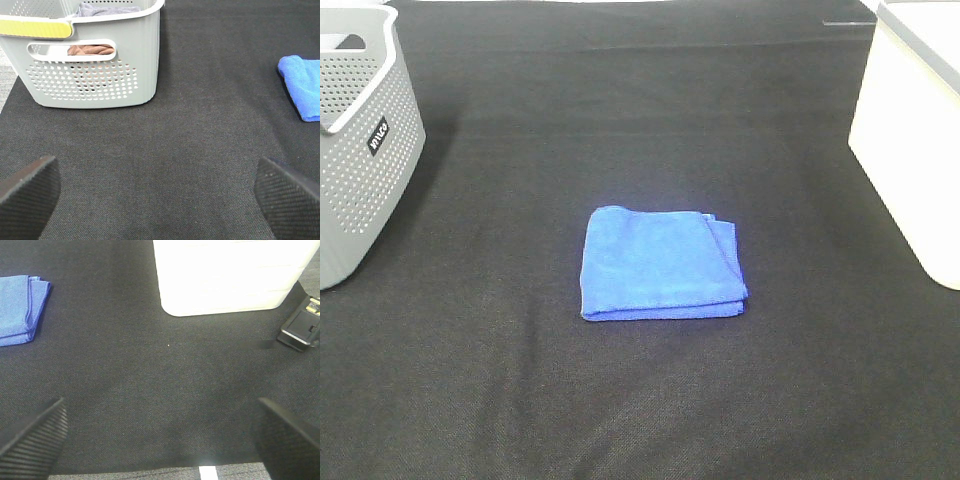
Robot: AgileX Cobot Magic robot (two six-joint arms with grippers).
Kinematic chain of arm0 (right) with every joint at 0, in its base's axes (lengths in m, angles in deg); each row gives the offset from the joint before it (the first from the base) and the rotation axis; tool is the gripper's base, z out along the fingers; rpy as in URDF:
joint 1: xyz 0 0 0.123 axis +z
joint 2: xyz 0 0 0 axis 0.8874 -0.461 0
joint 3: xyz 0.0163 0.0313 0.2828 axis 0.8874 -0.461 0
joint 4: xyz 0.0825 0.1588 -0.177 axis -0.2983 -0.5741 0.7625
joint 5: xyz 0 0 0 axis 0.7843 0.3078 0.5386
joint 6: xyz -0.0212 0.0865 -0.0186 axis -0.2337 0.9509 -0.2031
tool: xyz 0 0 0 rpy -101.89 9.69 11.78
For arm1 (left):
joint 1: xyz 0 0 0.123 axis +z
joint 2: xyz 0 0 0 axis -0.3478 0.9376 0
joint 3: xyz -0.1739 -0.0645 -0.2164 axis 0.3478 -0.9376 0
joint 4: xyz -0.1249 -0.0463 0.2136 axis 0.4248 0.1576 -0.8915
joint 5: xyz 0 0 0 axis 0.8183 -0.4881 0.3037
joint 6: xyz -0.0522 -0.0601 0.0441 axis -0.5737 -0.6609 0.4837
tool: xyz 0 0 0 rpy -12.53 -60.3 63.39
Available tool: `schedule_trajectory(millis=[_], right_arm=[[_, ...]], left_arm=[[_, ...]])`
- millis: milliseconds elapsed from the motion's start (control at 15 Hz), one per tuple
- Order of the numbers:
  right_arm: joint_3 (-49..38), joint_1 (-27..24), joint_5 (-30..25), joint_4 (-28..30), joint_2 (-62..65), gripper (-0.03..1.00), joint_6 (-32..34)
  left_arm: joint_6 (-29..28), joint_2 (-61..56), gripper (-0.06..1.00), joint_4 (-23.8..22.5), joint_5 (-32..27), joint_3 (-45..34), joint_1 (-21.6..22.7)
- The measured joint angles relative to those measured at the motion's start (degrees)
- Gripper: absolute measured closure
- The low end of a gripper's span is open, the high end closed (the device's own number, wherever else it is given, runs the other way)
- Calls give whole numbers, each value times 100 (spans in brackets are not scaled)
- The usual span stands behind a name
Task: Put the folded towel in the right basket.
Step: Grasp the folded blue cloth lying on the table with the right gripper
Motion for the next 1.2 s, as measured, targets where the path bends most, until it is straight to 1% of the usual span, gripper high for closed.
schedule_trajectory(millis=[1200], right_arm=[[0,0,0,0,0,0,0]], left_arm=[[0,0,-3,0,0,0,0]])
